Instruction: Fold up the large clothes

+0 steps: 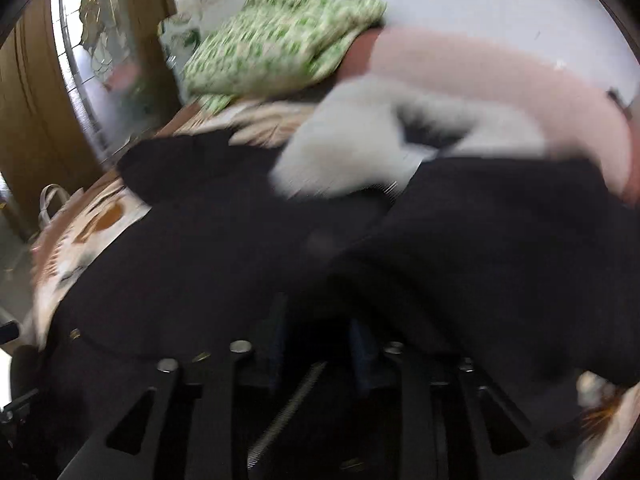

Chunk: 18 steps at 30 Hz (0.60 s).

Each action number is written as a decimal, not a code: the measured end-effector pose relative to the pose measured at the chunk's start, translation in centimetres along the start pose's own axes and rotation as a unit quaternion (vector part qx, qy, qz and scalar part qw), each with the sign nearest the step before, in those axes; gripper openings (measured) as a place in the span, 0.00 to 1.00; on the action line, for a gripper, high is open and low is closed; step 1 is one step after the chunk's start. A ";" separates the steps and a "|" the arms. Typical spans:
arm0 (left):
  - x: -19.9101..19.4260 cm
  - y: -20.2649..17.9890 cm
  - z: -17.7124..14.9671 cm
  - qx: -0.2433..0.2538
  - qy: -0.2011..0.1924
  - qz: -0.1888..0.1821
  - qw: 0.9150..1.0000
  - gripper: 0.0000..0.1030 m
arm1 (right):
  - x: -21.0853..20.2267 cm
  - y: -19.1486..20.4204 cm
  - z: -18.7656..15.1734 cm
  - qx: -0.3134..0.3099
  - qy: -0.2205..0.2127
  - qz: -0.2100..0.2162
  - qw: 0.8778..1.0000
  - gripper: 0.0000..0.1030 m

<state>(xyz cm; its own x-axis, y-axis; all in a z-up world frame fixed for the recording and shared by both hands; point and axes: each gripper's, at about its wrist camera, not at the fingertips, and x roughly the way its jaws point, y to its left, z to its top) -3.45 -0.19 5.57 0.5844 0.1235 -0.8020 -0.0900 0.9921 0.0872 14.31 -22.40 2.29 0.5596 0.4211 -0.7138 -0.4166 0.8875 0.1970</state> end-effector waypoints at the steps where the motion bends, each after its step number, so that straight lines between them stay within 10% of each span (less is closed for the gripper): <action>1: -0.2 0.0 0.1 0.000 -0.004 -0.005 1.000 1.00 | -0.9 -0.3 -0.1 0.018 -0.007 0.006 1.000 0.34; 6: -0.8 -1.0 1.1 0.015 -0.021 -0.036 0.999 1.00 | -9.0 -3.5 -1.0 0.143 -0.126 0.038 0.981 0.76; 13: -1.7 -5.3 4.5 0.061 -0.064 -0.053 0.995 1.00 | -12.0 -11.6 -4.0 0.299 -0.205 -0.074 0.929 0.77; 18: -2.5 -5.5 5.5 0.056 -0.085 -0.040 0.994 1.00 | -6.4 -14.6 -2.0 0.368 -0.172 -0.012 0.914 0.77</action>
<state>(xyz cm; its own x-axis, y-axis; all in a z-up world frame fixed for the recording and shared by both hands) 0.00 -5.86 10.32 0.7144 0.0358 -0.6988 0.0481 0.9938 0.1001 15.33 -38.44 2.62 0.8075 0.3218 -0.4943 0.1221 0.7286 0.6739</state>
